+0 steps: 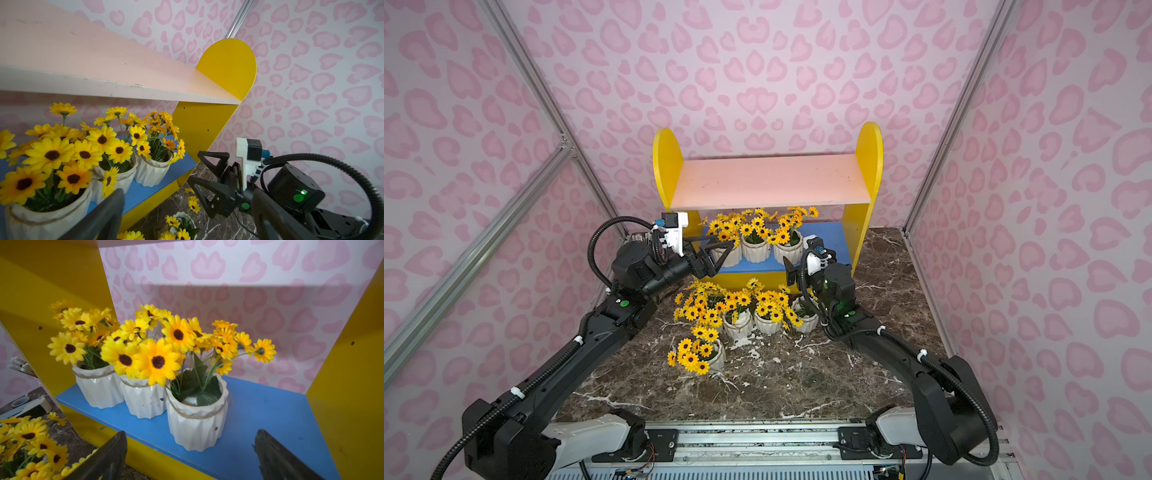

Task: Take the sunflower pots off the shelves
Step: Place the sunflower pot at the center of the board, then pick up the sunflower pot from the shelf.

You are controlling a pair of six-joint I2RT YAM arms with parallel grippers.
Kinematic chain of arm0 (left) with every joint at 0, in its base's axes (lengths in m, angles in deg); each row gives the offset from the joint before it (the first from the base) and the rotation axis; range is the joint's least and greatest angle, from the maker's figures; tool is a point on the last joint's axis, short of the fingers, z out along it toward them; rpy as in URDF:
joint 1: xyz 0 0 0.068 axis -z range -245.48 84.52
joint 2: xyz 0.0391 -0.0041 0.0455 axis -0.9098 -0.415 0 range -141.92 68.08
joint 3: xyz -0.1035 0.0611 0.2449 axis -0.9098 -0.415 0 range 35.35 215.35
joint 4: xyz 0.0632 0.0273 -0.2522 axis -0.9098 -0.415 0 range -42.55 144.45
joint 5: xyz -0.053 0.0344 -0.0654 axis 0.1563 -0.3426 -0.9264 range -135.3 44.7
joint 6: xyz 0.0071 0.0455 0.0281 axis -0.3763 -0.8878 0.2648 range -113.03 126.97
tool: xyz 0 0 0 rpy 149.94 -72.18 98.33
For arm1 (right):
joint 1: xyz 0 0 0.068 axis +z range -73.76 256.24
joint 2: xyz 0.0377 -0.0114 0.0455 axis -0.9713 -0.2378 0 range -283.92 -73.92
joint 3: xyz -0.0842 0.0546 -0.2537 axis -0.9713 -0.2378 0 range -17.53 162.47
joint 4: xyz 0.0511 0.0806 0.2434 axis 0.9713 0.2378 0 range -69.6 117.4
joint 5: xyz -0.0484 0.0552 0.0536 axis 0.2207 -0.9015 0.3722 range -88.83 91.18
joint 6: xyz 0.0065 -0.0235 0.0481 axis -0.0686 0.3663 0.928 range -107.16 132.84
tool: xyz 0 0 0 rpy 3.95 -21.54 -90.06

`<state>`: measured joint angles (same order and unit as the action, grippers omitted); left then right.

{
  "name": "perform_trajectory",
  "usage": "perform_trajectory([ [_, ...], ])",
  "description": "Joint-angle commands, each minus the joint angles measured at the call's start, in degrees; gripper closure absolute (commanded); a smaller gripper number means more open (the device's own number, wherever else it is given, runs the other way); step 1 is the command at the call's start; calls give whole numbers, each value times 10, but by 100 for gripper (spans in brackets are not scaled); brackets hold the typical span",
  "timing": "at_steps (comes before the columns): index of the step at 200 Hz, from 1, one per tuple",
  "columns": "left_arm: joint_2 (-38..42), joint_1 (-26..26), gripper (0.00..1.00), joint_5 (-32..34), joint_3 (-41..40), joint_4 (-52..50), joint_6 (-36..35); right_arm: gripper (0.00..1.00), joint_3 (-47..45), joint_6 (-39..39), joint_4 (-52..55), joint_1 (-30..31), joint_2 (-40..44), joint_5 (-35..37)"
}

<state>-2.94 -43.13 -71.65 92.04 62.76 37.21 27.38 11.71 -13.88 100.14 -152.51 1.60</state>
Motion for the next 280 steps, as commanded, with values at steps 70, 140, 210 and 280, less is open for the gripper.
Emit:
perform_trajectory([
  [70,4,0,3,-2,0,25,-4,2,61,-13,-130,-26,-139,-89],
  [140,4,0,3,10,-1,24,-5,1,95,-15,-199,-31,-212,-81],
  [210,6,0,3,12,-4,27,-6,1,103,-17,-253,-40,-250,-99],
  [280,10,0,3,10,-6,31,-7,1,141,-24,-268,-48,-294,-125],
])
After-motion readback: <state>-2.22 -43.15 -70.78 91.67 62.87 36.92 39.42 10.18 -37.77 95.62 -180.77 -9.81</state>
